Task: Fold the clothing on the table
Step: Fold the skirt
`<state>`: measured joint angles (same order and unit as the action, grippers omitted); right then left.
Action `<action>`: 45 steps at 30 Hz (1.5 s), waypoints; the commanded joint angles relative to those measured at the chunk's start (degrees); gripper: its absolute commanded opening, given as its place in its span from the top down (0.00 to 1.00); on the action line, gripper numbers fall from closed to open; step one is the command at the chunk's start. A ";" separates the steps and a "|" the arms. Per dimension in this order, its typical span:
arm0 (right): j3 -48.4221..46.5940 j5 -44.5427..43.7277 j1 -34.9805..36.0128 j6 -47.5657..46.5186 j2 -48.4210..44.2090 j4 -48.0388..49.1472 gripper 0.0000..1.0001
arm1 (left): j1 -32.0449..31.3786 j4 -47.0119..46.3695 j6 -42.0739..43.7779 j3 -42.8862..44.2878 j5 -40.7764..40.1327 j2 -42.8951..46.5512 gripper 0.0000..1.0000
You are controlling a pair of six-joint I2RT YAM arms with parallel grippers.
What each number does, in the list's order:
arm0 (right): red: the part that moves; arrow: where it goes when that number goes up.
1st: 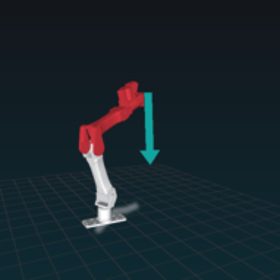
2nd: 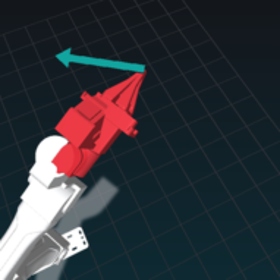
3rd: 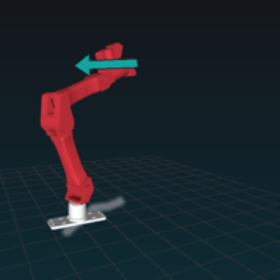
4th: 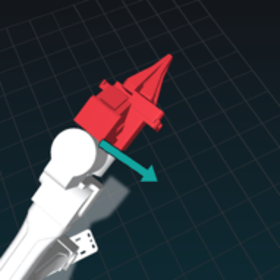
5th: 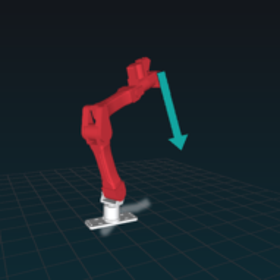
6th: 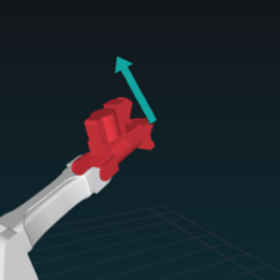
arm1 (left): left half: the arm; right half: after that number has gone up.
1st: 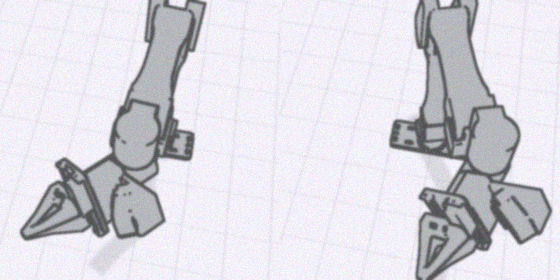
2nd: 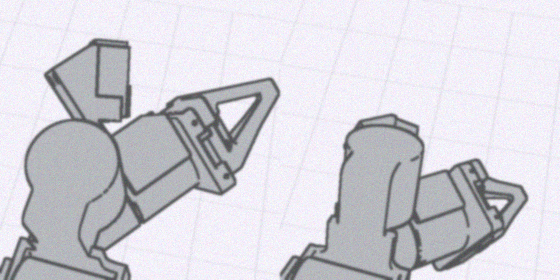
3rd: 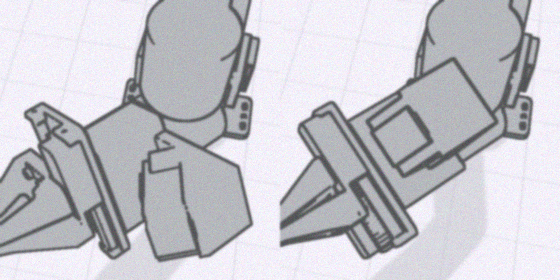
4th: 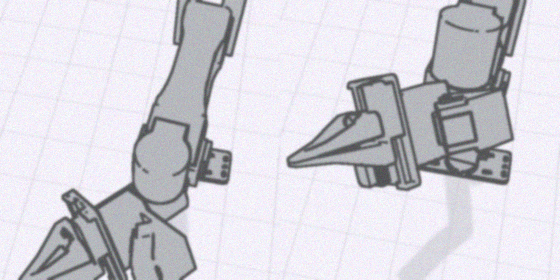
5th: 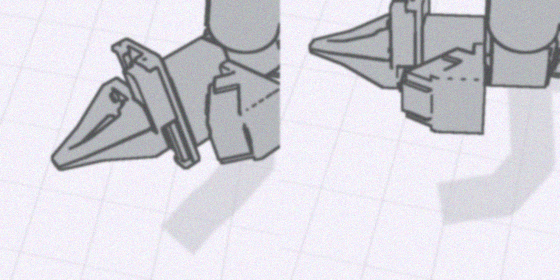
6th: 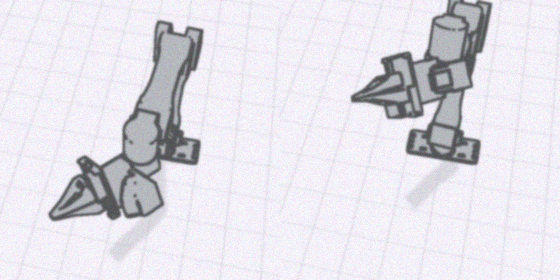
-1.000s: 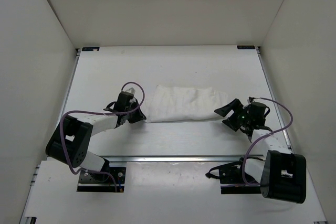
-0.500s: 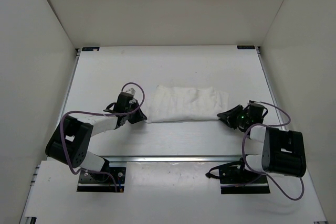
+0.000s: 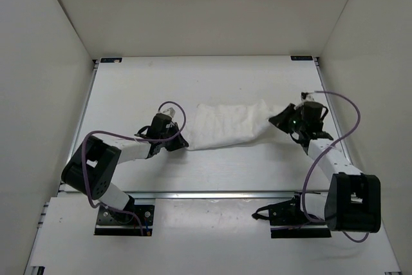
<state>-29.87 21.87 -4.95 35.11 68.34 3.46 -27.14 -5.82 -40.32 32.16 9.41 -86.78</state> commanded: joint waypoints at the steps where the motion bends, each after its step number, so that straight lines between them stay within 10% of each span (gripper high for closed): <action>1: -9.22 0.10 7.30 -11.20 0.39 -1.71 1.00 | -2.22 -0.85 -1.34 0.79 -1.41 -3.73 1.00; 19: -31.83 5.02 43.43 -11.82 29.91 0.93 1.00 | -1.69 -6.04 -5.21 -2.19 -2.55 -3.22 1.00; 30: -37.37 7.04 46.70 -12.87 38.89 -1.45 0.99 | -0.90 -7.27 -5.65 -4.04 -0.88 -2.34 1.00; 36: -40.97 8.10 46.35 -16.65 34.78 -7.06 0.53 | 0.76 -8.67 -7.40 -7.11 1.40 0.73 0.91; 43: -34.65 6.61 44.69 -17.45 20.80 -6.45 0.48 | 2.79 -11.48 -11.70 -11.06 5.61 5.47 0.63; 45: -32.37 4.86 42.31 -15.26 18.16 -6.10 0.63 | 3.58 -15.16 -13.82 -14.83 6.76 7.93 0.60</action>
<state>-64.40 28.93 39.99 19.31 90.65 -4.27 -24.58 -19.11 -51.13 21.34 13.58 -82.13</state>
